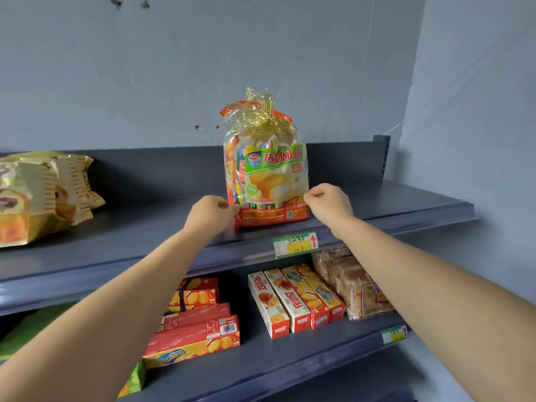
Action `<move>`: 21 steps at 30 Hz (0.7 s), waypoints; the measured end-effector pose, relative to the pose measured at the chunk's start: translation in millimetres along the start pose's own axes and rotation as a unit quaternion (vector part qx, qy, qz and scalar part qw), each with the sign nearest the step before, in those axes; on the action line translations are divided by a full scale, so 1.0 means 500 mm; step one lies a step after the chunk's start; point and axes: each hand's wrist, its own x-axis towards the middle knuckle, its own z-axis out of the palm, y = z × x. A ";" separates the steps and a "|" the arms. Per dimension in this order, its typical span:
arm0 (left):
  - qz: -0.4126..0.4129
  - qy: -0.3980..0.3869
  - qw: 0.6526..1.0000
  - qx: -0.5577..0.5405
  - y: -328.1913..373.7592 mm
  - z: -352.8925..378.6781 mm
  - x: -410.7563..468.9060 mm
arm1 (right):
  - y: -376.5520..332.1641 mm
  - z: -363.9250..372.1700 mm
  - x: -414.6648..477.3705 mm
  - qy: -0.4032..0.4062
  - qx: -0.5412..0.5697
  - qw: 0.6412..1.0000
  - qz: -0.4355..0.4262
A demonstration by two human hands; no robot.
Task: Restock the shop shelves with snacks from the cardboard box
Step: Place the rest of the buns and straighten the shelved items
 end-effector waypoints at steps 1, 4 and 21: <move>0.014 0.005 1.000 0.011 -0.003 -0.004 -0.007 | -0.003 0.000 -0.019 0.007 -0.015 1.000 -0.001; 0.070 0.020 0.996 0.050 -0.012 -0.017 -0.032 | -0.014 0.000 -0.075 0.025 -0.054 0.998 0.001; 0.323 -0.025 0.938 0.122 0.032 0.019 -0.235 | 0.012 -0.130 -0.356 0.049 -0.228 0.972 0.034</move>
